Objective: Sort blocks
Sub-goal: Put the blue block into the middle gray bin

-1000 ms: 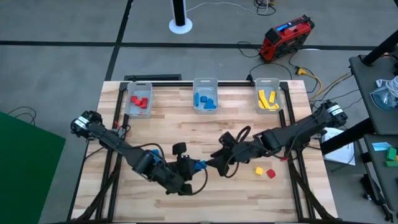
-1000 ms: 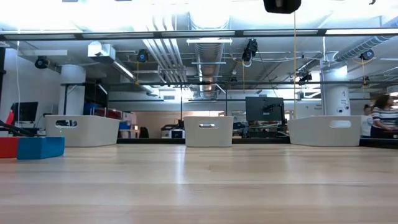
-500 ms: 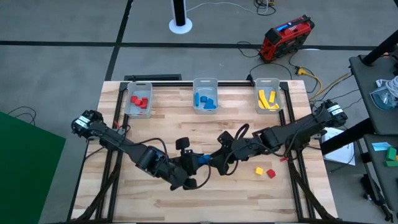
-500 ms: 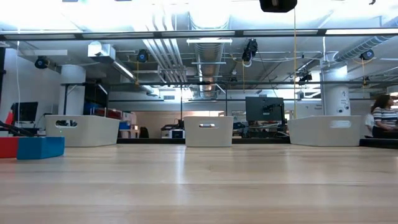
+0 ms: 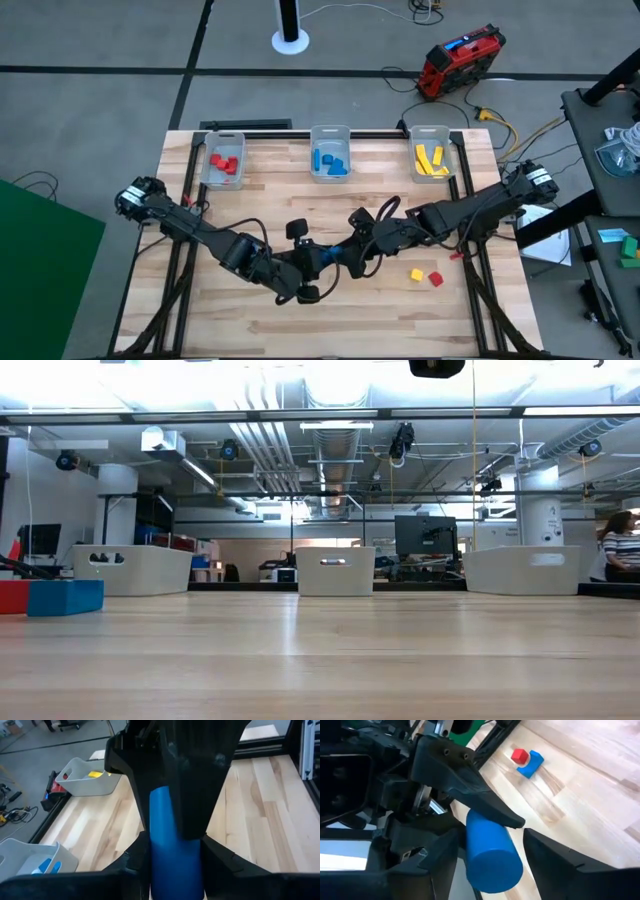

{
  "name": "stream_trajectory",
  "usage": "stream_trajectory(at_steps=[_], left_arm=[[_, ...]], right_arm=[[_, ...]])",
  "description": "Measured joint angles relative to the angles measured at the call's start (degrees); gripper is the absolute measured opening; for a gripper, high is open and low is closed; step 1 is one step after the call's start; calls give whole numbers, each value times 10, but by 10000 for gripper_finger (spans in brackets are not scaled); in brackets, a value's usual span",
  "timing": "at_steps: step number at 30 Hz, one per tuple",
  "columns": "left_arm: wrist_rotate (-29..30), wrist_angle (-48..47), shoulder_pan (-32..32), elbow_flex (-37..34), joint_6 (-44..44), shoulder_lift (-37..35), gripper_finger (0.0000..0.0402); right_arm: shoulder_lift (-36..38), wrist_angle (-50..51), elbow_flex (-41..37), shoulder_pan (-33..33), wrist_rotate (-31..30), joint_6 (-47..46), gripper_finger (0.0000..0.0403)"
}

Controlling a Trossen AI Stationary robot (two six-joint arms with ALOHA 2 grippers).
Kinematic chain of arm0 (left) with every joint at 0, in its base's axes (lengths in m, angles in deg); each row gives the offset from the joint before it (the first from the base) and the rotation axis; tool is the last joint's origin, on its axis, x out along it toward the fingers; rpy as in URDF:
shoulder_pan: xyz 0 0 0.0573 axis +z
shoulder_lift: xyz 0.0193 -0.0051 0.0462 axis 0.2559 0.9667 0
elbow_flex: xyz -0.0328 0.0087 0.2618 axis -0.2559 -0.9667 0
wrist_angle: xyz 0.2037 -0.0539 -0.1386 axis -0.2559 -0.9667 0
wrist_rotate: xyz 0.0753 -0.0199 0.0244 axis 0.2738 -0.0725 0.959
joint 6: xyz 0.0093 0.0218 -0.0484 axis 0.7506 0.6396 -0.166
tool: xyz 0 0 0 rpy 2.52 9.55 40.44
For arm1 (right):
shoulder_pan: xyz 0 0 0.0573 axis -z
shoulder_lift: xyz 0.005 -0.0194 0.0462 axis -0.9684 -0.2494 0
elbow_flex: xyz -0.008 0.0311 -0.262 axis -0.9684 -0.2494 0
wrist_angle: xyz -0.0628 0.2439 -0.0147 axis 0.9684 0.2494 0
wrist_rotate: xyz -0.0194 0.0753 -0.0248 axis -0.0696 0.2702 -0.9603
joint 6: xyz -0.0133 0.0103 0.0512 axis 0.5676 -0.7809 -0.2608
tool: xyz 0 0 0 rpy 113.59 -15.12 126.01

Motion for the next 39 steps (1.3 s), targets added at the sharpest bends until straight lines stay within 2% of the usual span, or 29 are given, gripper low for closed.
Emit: stream_trajectory(at_steps=[6,12,14,21,25,28,30,34,39], left_arm=[[0,11,1,0,4,0,99],[0,15,1,0,4,0,99],[0,15,1,0,4,0,100],[5,19,1,0,-2,-1,189],[5,1,1,0,-25,-1,213],[5,-36,1,0,-70,-3,216],[4,-69,1,0,-112,-3,214],[-4,-129,0,0,-214,-3,210],[-56,-168,0,0,-313,-6,205]], right_arm=[[0,1,0,0,0,0,193],[0,1,0,1,-2,-1,130],[0,1,0,2,-2,0,124],[0,27,1,12,-3,8,124],[3,157,27,37,1,17,124],[2,272,63,76,1,55,124],[2,312,84,114,2,98,124],[0,323,103,215,8,196,124],[0,310,104,346,28,268,124]])
